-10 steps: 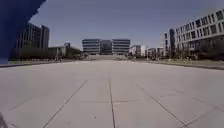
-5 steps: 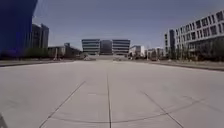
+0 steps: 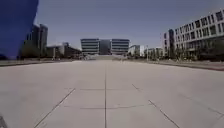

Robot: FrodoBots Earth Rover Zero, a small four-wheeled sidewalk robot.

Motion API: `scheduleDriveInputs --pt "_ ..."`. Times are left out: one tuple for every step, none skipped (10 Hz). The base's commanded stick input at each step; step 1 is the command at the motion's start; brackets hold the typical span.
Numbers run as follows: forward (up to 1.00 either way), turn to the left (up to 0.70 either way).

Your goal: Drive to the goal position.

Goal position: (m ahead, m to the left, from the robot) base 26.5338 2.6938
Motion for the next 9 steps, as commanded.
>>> scheduleDriveInputs --pt "1.00 0.39" --pt "1.00 0.33" --pt "1.00 0.02" --pt "1.00 0.00" --pt "1.00 0.00" --pt "1.00 0.00" --pt "1.00 0.00" --pt "1.00 0.00" --pt "1.00 0.00"
